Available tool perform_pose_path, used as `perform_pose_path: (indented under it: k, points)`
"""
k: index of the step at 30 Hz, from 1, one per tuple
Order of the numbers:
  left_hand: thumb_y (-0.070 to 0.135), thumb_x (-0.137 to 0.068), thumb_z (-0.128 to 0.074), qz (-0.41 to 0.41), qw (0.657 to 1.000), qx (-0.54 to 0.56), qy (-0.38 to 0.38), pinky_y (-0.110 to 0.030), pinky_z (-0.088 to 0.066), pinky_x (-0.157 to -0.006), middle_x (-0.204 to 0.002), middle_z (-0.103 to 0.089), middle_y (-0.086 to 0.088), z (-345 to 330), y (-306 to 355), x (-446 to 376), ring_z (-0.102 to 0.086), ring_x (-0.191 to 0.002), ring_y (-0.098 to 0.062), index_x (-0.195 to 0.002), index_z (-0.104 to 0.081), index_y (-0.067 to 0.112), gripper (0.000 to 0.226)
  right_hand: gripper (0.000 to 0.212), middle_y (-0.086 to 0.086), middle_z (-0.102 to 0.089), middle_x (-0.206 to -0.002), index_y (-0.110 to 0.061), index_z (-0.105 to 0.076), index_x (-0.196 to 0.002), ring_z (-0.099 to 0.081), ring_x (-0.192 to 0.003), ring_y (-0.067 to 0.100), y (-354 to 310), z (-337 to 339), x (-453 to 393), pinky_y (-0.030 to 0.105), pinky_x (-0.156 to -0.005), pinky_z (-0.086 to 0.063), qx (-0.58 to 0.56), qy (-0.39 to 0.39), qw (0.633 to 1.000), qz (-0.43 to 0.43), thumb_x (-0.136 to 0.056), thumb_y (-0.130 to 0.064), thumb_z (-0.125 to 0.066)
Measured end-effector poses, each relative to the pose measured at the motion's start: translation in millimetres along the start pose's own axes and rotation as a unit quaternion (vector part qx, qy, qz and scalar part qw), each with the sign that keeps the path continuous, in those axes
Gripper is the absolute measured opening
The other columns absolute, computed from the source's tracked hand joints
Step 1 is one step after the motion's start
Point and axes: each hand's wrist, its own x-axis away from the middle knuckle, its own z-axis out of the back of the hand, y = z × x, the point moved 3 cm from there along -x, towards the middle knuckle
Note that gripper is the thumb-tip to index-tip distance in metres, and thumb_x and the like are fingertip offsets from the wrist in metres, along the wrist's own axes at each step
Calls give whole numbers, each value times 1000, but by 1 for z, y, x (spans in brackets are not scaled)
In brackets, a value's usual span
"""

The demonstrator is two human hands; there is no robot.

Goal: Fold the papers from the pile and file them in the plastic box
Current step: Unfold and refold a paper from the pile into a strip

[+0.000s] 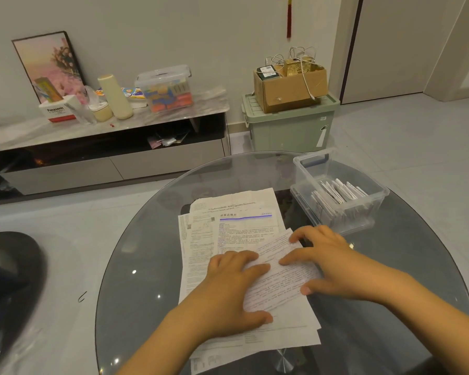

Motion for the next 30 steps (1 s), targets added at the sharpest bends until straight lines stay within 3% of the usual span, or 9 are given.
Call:
perform_pose_path:
  k: [5,9,12,14,15,18,21,25,30]
  points:
    - [54,-87,-46,-28,999,-31,33,-35,-19,-116,-152,-19,12,1,2,-1,-15,-136,-11,-145,-26,36,64,63,-21,-25,-143,-45,-40,-134,-11,-132,4,-3,-4,0,26,-109,-10,10,-12,999,38,-77,-56,-63]
    - [53,-82,-39,-40,998,-2,47,-26,-26,-111,-146,-35,14,10,4,1,-29,-130,-7,-139,-42,32,60,42,-21,-37,-139,-43,-51,-127,-22,-129,0,-4,1,-1,18,-105,-12,5,16,998,60,-85,-52,-55]
    - [48,-81,-33,-31,997,45,52,-23,-36,-101,-129,-53,14,16,6,3,-43,-117,-5,-124,-58,28,54,27,-14,-60,-120,-31,-67,-108,-48,-112,5,-5,5,-3,15,-101,-28,-36,36,998,41,-90,-43,-52]
    - [42,-88,-33,-14,995,76,69,-28,-43,-91,-111,-60,10,19,6,4,-51,-102,-7,-109,-62,22,41,32,-2,-68,-99,-20,-68,-97,-58,-92,14,-5,4,-5,30,-87,-47,-60,53,997,14,-89,-45,-51]
    - [38,-93,-35,-6,992,92,82,-29,-45,-87,-105,-61,9,20,5,4,-52,-96,-8,-104,-61,21,34,33,-1,-68,-95,-18,-67,-96,-60,-87,16,-4,3,-4,35,-80,-50,-68,61,996,-1,-88,-46,-51]
    - [36,-98,-39,10,985,126,113,-16,-41,-85,-114,-59,16,20,1,2,-53,-101,-3,-117,-56,31,27,20,-10,-68,-96,-27,-65,-100,-61,-85,10,-5,2,-5,32,-77,-51,-105,86,990,-22,-89,-41,-55]
    - [37,-96,-46,19,983,123,139,-10,-32,-91,-132,-49,19,18,-4,-2,-47,-116,-1,-134,-43,35,38,17,-14,-65,-101,-32,-58,-104,-58,-89,7,-8,-2,-7,29,-78,-50,-123,110,986,-37,-88,-39,-58]
    - [44,-90,-55,31,985,91,146,-17,-34,-95,-135,-44,16,13,-6,-11,-44,-119,-4,-138,-36,36,52,33,-10,-58,-105,-40,-49,-110,-53,-95,8,-10,-11,-12,26,-81,-47,-131,134,979,-76,-82,-44,-64]
    - [48,-86,-59,51,985,79,143,-20,-34,-99,-137,-41,15,7,-6,-20,-41,-123,-6,-139,-34,35,60,55,-13,-48,-105,-37,-41,-123,-42,-101,7,-16,-15,-17,23,-83,-40,-111,136,980,-92,-77,-47,-68]
